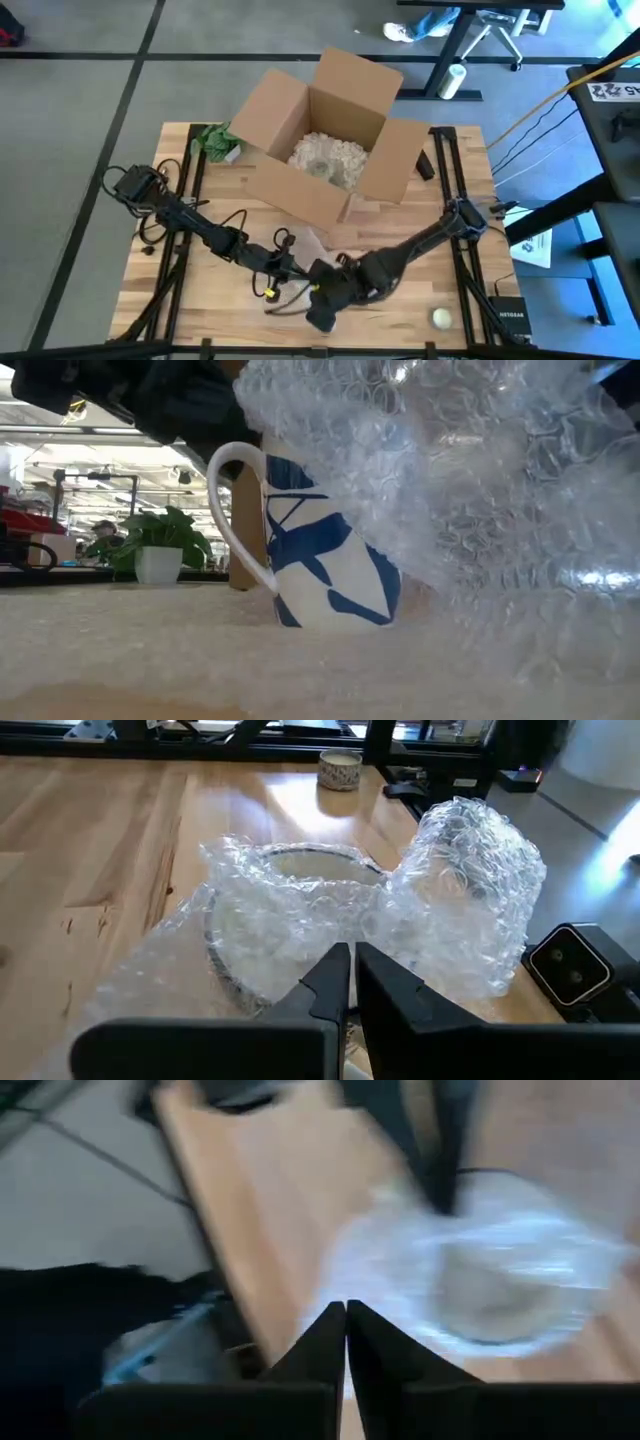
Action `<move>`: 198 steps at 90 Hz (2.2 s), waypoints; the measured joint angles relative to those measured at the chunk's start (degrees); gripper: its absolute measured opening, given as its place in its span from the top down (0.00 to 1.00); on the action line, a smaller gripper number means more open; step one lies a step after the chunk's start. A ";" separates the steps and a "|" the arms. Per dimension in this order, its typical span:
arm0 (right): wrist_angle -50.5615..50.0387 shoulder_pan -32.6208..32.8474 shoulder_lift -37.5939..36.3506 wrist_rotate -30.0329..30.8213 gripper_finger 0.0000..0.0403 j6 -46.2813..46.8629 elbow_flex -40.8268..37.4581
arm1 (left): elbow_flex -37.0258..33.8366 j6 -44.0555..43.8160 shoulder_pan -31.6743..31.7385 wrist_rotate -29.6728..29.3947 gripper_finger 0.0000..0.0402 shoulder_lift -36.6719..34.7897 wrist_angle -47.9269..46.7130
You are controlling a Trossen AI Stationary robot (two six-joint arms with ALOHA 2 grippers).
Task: Wrap mug
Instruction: Wrap the blue mug with the bubble wrap
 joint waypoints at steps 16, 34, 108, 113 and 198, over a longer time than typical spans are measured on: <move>5.36 -0.22 1.12 -0.97 1.00 -1.19 -2.17 | -0.02 -0.32 0.19 0.05 0.99 0.00 0.05; 4.25 -2.25 3.09 -1.18 1.00 -0.85 -5.29 | -0.04 -0.48 0.17 0.01 0.99 0.04 0.12; -2.88 -8.07 5.77 -3.36 1.00 -3.82 -5.44 | -0.22 1.57 -5.61 -4.68 0.99 -5.65 -7.28; -2.69 -8.29 5.93 -3.84 1.00 -4.19 -5.44 | -0.22 1.09 -6.88 -6.79 0.99 -7.60 -11.48; -0.22 -10.86 10.20 -13.71 1.00 -8.95 -5.31 | -29.18 -26.91 -31.24 -36.33 0.99 -31.56 -14.31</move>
